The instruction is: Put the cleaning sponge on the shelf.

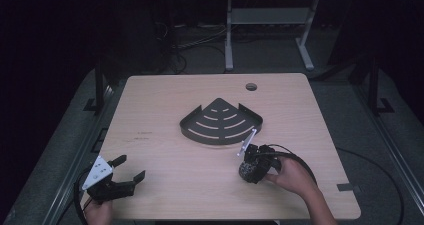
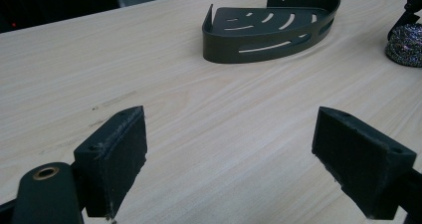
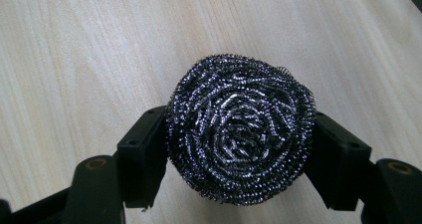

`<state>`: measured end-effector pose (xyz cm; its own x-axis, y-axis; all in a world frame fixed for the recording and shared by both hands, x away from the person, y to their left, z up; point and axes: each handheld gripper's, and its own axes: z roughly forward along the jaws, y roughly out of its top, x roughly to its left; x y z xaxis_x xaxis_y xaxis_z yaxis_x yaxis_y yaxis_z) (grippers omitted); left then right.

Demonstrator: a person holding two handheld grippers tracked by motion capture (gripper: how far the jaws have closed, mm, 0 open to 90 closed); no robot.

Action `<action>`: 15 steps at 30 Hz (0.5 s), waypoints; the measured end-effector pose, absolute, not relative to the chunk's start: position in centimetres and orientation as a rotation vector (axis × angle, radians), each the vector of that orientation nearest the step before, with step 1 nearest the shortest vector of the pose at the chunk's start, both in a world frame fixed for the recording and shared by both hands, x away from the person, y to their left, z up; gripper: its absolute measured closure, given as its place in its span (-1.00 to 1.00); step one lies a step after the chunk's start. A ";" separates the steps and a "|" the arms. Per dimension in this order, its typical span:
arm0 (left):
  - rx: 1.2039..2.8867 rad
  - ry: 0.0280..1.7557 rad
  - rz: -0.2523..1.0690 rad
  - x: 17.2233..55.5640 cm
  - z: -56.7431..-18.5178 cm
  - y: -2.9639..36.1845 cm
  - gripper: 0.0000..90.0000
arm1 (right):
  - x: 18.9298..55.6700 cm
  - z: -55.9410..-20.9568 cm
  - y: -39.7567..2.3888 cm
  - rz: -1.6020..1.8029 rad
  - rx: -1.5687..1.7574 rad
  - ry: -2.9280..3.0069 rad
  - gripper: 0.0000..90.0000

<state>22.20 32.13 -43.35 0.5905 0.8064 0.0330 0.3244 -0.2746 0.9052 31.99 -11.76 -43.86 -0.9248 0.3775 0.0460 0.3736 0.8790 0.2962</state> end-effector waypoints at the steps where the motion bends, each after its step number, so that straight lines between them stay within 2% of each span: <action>1: 1.851 0.915 0.625 22.2 -43.3 32.1 -0.70 | 32.0 -43.8 -11.8 0.476 0.604 3.030 -0.29; 15: 1.844 0.915 0.627 22.1 -43.3 32.2 -0.70 | 32.1 -42.6 -11.6 0.498 0.593 3.028 -0.28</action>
<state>22.14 32.19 -43.28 0.5885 0.8079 0.0312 0.3210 -0.2688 0.9081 32.07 -11.57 -42.59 -0.9279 0.3702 0.0443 0.3649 0.8773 0.3117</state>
